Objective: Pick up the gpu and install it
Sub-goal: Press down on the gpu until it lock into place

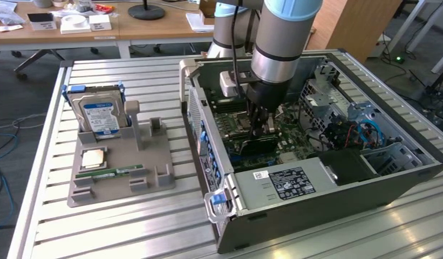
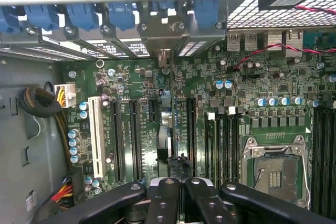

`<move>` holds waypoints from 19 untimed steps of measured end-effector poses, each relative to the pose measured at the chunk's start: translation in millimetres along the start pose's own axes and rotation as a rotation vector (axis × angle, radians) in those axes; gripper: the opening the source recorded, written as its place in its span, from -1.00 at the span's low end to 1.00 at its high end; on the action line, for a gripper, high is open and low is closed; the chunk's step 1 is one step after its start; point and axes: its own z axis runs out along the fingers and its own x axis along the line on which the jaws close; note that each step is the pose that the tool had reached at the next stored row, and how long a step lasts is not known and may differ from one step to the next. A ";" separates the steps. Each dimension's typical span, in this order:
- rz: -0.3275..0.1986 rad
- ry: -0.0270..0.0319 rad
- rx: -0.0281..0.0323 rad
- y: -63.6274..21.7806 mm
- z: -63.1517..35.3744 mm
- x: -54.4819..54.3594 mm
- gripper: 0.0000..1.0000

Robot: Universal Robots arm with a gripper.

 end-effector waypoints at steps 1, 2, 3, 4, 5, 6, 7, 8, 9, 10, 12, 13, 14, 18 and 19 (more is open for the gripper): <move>0.000 0.0000 0.0000 0.0 0.0 0.0 -0.79; 0.000 0.0000 0.0000 0.0 0.0 0.0 -0.79; 0.000 0.0000 -0.0001 0.0 0.1 0.0 -0.79; 0.000 0.0002 -0.0001 0.0 0.1 0.0 -0.79; 0.000 0.0002 -0.0001 0.0 0.1 0.0 -0.79; 0.000 0.0001 -0.0001 0.0 0.2 0.0 -0.79; 0.000 0.0001 0.0000 0.0 0.2 0.0 -0.79; 0.000 0.0000 0.0000 0.0 0.3 0.0 -0.79; 0.000 0.0000 0.0000 0.0 0.2 0.0 -0.79; 0.000 0.0000 0.0000 0.0 0.3 0.0 -0.79; 0.000 0.0001 -0.0001 0.0 0.4 0.0 -0.79; 0.000 0.0001 0.0000 0.0 0.5 0.0 -0.79; 0.000 -0.0001 0.0000 0.1 0.5 0.0 -0.79; 0.000 -0.0001 0.0000 0.2 0.5 0.0 -0.79; 0.000 -0.0001 0.0001 0.3 0.6 0.0 -0.79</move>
